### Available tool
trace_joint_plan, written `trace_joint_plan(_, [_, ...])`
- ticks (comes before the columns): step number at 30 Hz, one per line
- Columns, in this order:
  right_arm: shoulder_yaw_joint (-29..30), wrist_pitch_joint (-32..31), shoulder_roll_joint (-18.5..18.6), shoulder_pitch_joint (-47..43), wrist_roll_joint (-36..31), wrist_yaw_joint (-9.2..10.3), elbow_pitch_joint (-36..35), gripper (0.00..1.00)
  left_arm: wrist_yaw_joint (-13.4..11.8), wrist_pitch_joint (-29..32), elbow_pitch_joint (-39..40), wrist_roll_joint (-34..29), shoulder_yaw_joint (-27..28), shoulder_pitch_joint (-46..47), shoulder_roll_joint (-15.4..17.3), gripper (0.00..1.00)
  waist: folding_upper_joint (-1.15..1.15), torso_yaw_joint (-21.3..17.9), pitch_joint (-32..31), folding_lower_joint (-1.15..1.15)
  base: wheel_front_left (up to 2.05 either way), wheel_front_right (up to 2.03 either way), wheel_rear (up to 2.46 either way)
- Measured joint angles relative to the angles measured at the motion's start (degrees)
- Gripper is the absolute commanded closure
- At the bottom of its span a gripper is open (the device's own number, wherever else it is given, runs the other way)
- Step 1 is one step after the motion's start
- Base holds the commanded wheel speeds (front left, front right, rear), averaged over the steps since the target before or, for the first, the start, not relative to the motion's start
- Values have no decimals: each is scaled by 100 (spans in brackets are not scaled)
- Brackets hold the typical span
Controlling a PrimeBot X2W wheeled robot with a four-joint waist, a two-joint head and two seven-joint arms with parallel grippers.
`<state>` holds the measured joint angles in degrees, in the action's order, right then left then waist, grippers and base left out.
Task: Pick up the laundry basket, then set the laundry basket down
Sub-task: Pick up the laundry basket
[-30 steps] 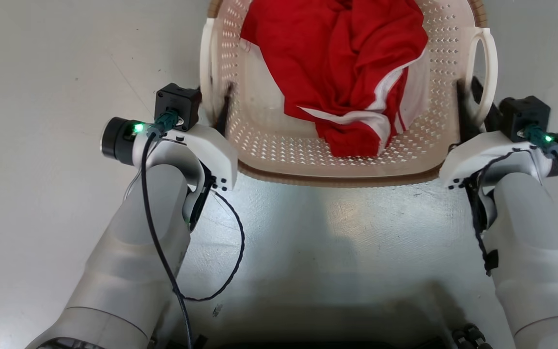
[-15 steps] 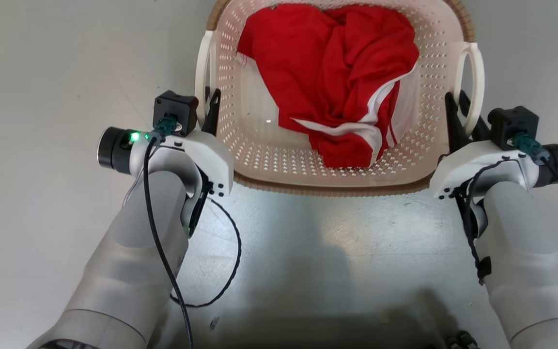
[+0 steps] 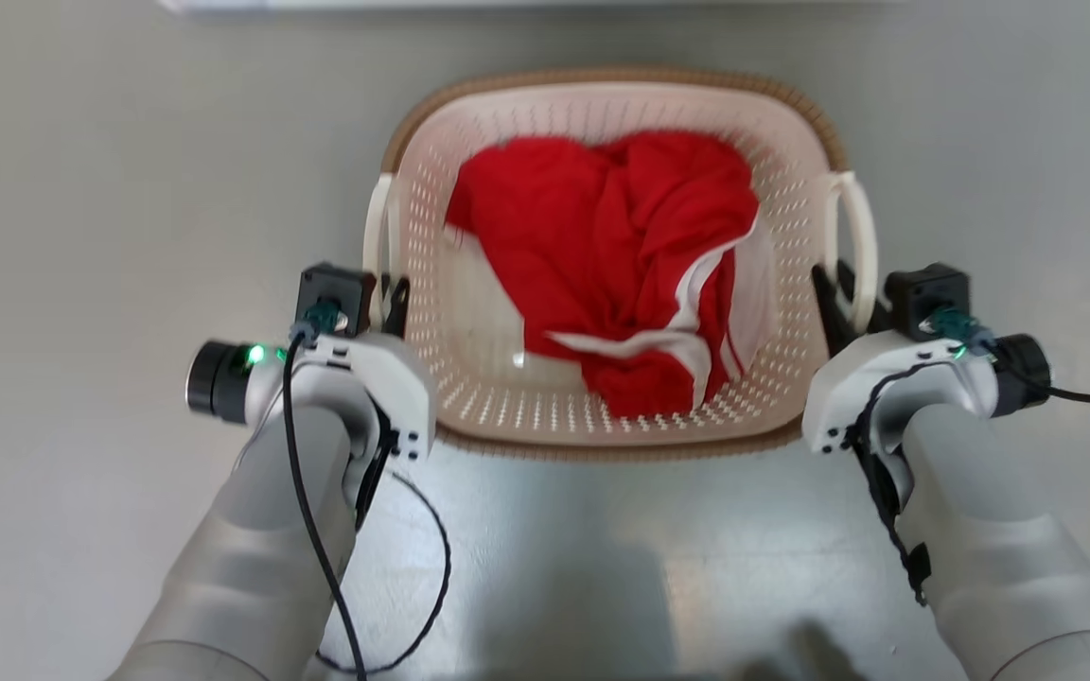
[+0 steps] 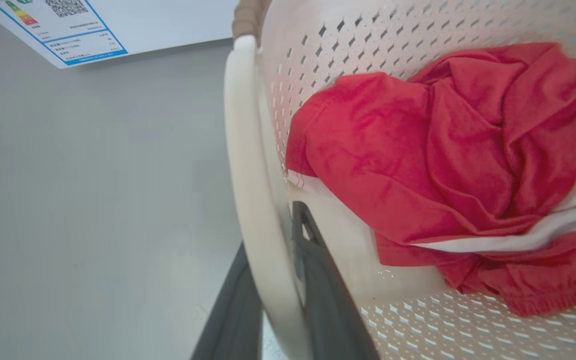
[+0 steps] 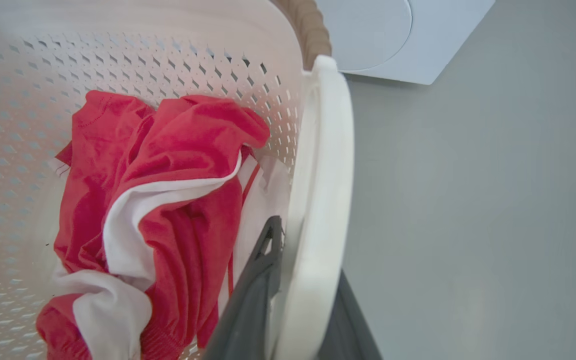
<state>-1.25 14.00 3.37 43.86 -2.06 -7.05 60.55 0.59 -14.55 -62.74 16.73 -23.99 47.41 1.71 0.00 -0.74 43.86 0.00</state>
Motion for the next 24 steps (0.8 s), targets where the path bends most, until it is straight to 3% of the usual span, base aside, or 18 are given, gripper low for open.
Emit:
trace_joint_plan(15, [-1495, -1060, 25, -437, 1035, 52, 253, 100, 70, 4, -818, 237, -503, -782, 11, 100, 0, -148, -1667, 0, 0, 0, 0])
trace_joint_plan(24, [-1907, -1199, 36, -975, 1399, 57, 110, 100, 68, 42, -973, 539, -679, -1195, 12, 100, 0, -275, -2580, 0, 0, 0, 0])
